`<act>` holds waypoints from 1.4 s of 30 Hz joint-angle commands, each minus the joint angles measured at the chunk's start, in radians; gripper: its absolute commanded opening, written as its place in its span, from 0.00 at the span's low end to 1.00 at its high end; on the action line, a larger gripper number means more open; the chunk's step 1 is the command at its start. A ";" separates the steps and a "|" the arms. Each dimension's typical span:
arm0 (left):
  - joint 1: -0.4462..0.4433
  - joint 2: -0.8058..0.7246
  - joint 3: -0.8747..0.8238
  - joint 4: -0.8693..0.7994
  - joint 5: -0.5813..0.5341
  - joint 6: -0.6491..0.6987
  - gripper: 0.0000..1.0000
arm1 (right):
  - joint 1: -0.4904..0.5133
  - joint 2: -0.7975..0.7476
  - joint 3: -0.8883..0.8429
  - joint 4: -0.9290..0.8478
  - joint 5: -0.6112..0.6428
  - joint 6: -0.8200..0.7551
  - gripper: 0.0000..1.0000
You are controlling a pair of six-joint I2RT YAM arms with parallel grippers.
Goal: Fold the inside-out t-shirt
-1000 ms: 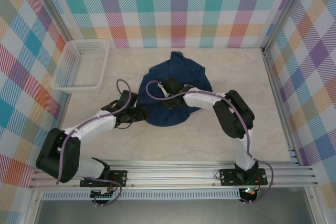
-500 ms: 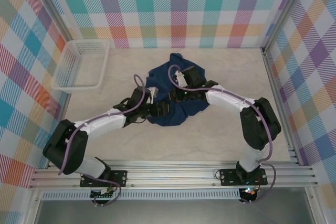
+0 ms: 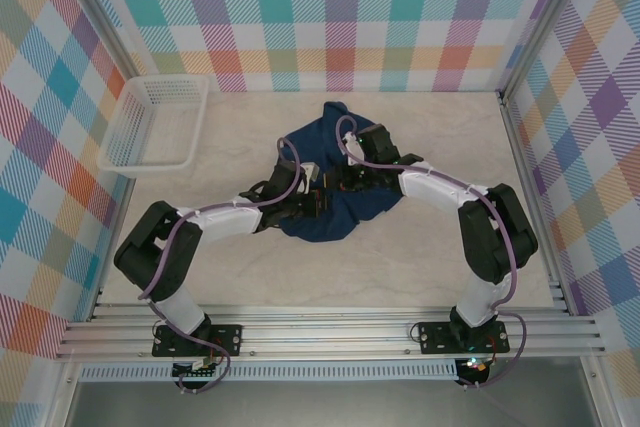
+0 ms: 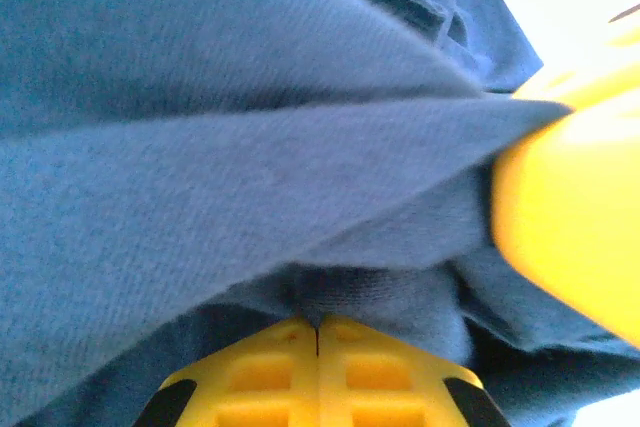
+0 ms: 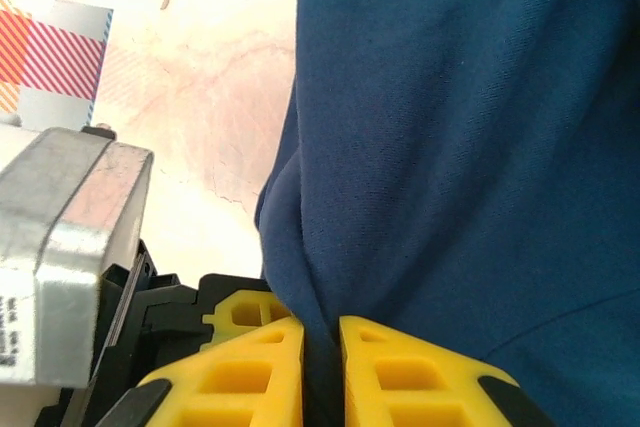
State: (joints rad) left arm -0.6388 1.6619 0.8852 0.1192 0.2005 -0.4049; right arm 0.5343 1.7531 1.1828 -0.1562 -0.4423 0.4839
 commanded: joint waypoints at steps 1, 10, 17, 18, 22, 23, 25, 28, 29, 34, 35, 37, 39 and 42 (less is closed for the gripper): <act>-0.006 -0.095 -0.067 0.026 -0.007 0.027 0.00 | -0.038 -0.028 -0.031 0.030 -0.063 0.037 0.12; -0.006 -0.415 -0.343 -0.112 -0.029 -0.028 0.00 | -0.064 -0.079 -0.077 0.039 -0.096 0.054 0.00; -0.007 -0.625 -0.453 -0.299 -0.095 -0.047 0.03 | -0.064 -0.149 -0.182 0.104 -0.143 0.088 0.00; -0.007 -0.649 -0.449 -0.314 -0.106 -0.044 0.07 | -0.060 -0.154 -0.195 0.106 -0.144 0.089 0.00; -0.008 -0.677 -0.399 -0.317 -0.111 -0.030 0.34 | -0.044 -0.166 -0.247 0.124 -0.147 0.099 0.00; -0.009 -0.664 -0.382 -0.313 -0.107 -0.020 0.38 | -0.041 -0.169 -0.258 0.126 -0.148 0.099 0.00; -0.011 -0.611 -0.341 -0.321 -0.107 0.013 0.43 | -0.034 -0.178 -0.279 0.134 -0.149 0.102 0.00; -0.019 -0.523 -0.265 -0.345 -0.117 0.066 0.44 | -0.031 -0.194 -0.300 0.130 -0.140 0.098 0.00; -0.025 -0.492 -0.248 -0.333 -0.104 0.077 0.45 | -0.031 -0.198 -0.303 0.126 -0.137 0.094 0.00; -0.077 -0.318 -0.157 -0.325 -0.108 0.115 0.47 | -0.028 -0.213 -0.311 0.123 -0.134 0.093 0.00; -0.086 -0.286 -0.143 -0.323 -0.111 0.124 0.47 | -0.028 -0.217 -0.311 0.122 -0.131 0.091 0.00; -0.098 -0.239 -0.123 -0.317 -0.119 0.133 0.47 | -0.028 -0.219 -0.311 0.118 -0.128 0.087 0.00; -0.103 -0.196 -0.108 -0.303 -0.129 0.139 0.46 | -0.028 -0.221 -0.311 0.116 -0.131 0.088 0.00; -0.104 -0.145 -0.088 -0.264 -0.135 0.129 0.35 | -0.026 -0.221 -0.313 0.115 -0.131 0.085 0.00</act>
State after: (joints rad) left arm -0.7319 1.4551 0.7486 -0.1833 0.0898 -0.2947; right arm 0.4988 1.5604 0.8814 -0.0456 -0.5583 0.5724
